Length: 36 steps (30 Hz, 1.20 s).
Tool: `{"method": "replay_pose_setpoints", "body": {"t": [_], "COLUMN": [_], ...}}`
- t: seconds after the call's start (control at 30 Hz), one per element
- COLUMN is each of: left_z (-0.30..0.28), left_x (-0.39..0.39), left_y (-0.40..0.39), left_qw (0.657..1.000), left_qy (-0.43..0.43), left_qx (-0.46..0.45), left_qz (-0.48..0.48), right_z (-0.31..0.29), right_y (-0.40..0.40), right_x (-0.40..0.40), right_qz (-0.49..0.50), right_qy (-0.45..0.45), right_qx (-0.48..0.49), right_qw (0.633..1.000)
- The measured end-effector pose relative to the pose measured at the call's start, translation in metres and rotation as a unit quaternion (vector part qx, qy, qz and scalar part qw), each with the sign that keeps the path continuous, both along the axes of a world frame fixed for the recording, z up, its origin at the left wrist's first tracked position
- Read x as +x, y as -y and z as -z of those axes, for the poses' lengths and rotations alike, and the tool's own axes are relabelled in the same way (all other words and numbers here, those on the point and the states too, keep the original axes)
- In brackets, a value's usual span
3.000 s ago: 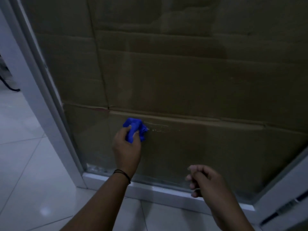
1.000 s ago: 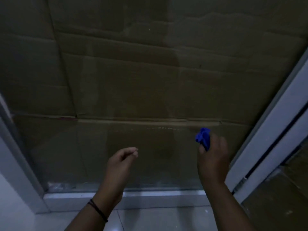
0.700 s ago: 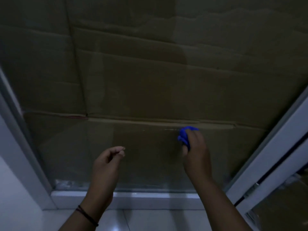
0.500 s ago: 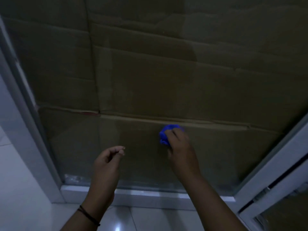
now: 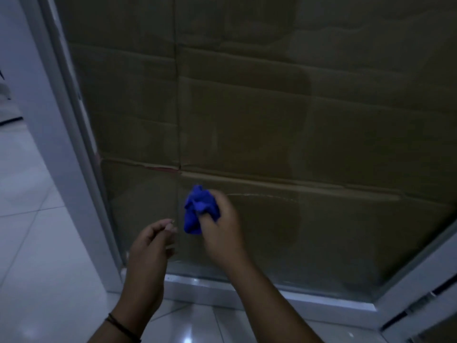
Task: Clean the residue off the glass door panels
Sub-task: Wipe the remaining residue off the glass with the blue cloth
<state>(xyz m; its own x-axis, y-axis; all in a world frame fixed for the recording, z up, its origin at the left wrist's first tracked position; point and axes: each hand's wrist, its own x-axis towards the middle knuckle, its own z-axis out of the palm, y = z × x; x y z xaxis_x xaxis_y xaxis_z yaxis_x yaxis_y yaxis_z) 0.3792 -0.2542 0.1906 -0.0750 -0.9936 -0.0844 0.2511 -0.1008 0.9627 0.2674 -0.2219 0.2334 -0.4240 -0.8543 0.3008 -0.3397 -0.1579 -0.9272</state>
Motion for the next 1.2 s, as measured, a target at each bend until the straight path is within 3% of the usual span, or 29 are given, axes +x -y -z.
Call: {"method": "replay_pose_setpoints", "body": {"t": [0.07, 0.23, 0.47, 0.6, 0.8, 0.9, 1.1, 1.2], "left_z": [-0.005, -0.014, -0.024, -0.030, -0.028, -0.024, -0.010, -0.002], "left_x": [-0.008, -0.031, -0.028, -0.031, -0.034, -0.033, -0.037, -0.037], "left_y": [-0.011, -0.040, -0.041, -0.048, -0.050, -0.048, -0.045, -0.039], "left_qw": [0.998, 0.989, 0.985, 0.973, 0.944, 0.942, 0.975, 0.997], "left_qy": [-0.029, 0.006, -0.048, -0.092, -0.186, -0.191, -0.141, -0.053], "left_qx": [-0.010, -0.086, -0.027, 0.007, 0.049, 0.053, 0.027, -0.032], "left_qz": [0.055, 0.121, 0.166, 0.212, 0.267, 0.272, 0.169, 0.053], "right_z": [0.008, 0.012, -0.002, -0.007, 0.005, 0.012, 0.020, 0.024], "right_y": [-0.021, -0.056, -0.071, -0.073, -0.064, -0.063, -0.060, -0.060], "right_x": [-0.004, -0.023, -0.034, -0.033, -0.029, -0.027, -0.025, -0.025], "right_qz": [0.004, 0.039, -0.065, -0.071, 0.038, 0.051, 0.032, 0.069], "right_qy": [0.126, 0.212, 0.382, 0.358, 0.311, 0.267, 0.246, 0.214], "right_qx": [0.004, -0.012, -0.003, 0.023, 0.021, 0.061, 0.154, 0.191], "right_qw": [0.992, 0.976, 0.922, 0.931, 0.949, 0.960, 0.956, 0.955]}}
